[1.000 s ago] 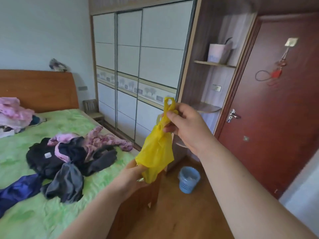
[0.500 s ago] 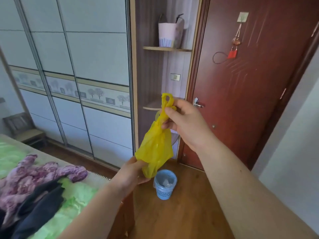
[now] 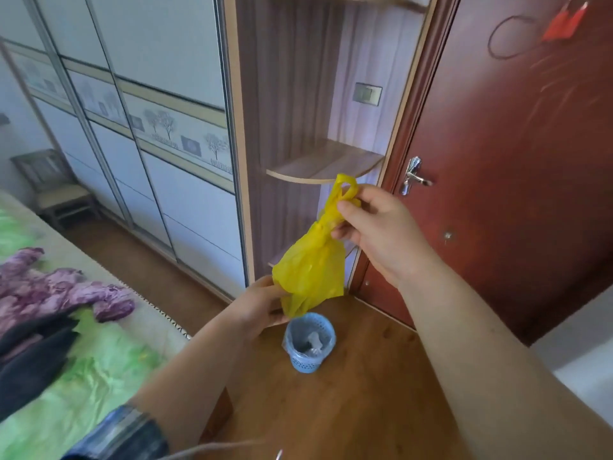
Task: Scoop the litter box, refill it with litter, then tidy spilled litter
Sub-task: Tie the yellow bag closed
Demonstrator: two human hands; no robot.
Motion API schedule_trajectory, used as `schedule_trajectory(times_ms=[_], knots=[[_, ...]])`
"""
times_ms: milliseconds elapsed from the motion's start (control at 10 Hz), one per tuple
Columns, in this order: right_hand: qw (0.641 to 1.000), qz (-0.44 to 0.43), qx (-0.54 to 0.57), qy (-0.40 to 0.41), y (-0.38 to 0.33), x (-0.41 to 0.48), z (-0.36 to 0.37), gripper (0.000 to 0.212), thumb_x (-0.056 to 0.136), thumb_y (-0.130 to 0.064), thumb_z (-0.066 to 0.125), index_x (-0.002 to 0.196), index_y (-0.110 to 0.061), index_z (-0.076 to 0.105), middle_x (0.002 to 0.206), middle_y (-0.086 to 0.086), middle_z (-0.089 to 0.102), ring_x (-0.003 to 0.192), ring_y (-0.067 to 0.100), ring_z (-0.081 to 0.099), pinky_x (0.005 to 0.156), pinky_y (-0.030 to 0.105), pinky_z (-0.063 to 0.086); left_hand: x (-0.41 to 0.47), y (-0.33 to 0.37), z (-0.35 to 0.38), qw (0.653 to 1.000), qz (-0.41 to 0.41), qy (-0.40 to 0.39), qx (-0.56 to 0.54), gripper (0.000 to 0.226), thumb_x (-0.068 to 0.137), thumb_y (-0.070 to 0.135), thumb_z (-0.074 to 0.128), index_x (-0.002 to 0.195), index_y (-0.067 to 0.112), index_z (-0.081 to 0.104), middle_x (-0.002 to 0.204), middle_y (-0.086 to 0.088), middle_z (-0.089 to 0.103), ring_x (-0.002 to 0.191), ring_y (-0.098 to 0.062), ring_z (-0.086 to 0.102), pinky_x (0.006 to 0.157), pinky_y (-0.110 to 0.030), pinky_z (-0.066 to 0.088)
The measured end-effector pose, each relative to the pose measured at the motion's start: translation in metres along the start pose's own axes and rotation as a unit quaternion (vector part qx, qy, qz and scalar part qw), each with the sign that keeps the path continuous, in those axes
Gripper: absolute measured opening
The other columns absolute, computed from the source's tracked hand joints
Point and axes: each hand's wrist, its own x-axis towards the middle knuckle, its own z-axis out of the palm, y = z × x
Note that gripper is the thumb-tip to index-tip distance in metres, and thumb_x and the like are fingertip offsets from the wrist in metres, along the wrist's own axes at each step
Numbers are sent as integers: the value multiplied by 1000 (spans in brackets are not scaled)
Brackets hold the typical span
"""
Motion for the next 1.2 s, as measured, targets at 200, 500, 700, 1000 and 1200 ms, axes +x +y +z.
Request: schedule_trajectory(times_ms=[200,500,700,1000,1200], knots=[[994,108,22,-8,85,92,-29,18,97,3,54,88,-10,63,68,-1,66,63,13,64,81,40,56,111,-29,-12,991,-94,76,-57,20,95,-1,53,107,9,65,94,-14,72,98,-34,63,103,-52,44],[962,271,-23,33,254,210,-43,18,95,5,55,92,-9,67,96,14,70,81,17,71,83,37,56,297,-78,-61,966,-220,133,-13,35,93,7,59,127,12,61,134,-15,60,117,-30,61,89,-42,56],[919,377,-104,44,387,254,-50,16,91,0,60,94,-14,67,94,9,72,82,14,74,91,42,58,397,-109,-94,952,-258,128,108,37,97,3,48,133,4,55,135,-21,57,119,-37,60,80,-35,55],[825,505,-252,-8,663,292,-68,13,89,-6,67,80,-11,60,68,-4,54,63,10,54,55,8,40,508,-243,-144,876,-245,98,403,43,95,12,46,138,17,49,132,-5,59,117,-28,58,92,-30,47],[767,597,-227,-55,834,271,-89,26,89,5,56,98,-18,63,84,5,59,72,16,58,76,18,52,542,-354,-165,771,-238,12,590,67,93,20,45,154,27,21,152,-3,39,138,-29,35,111,-44,35]])
